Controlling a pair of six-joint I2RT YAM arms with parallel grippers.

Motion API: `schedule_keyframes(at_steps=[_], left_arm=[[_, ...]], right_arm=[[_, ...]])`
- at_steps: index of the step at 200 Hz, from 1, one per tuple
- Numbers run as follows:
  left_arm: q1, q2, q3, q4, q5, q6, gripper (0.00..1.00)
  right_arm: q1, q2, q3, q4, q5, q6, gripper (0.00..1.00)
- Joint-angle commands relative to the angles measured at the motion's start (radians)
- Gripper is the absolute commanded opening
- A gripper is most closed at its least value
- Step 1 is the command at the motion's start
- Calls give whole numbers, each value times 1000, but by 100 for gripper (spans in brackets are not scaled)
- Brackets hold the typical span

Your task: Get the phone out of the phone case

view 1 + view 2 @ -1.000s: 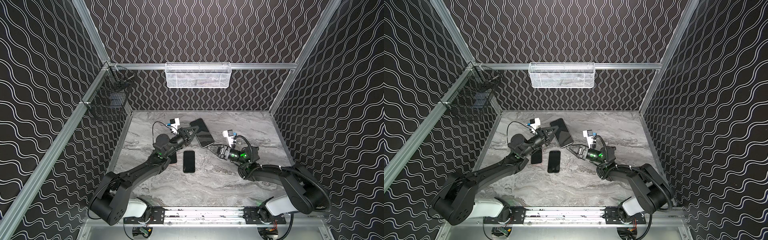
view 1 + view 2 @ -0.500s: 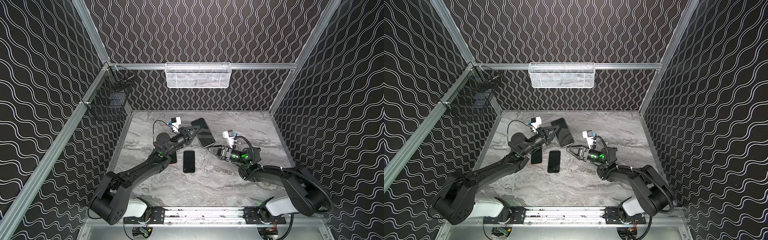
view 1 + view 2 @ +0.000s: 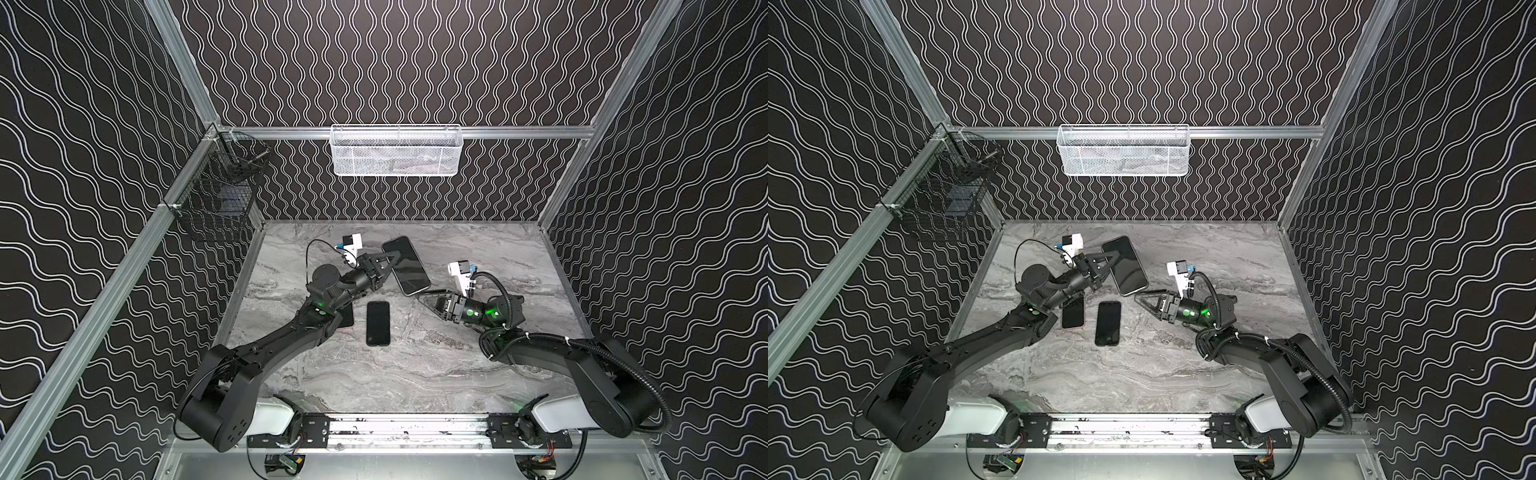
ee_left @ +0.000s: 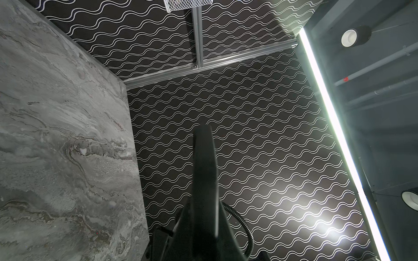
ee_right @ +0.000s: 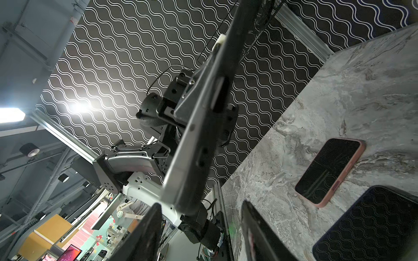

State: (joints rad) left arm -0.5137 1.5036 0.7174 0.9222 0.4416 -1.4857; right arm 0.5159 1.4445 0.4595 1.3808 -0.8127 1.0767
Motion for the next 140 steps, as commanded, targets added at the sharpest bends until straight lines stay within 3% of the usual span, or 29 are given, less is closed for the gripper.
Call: schedule_keyframes(at_steps=[1, 140], left_arm=[[-3, -9, 1, 46, -3, 5, 0], [-4, 28, -3, 88, 2, -10, 0]], right_arm=[[-1, 13, 11, 44, 13, 10, 57], [-8, 5, 18, 57, -13, 6, 57]])
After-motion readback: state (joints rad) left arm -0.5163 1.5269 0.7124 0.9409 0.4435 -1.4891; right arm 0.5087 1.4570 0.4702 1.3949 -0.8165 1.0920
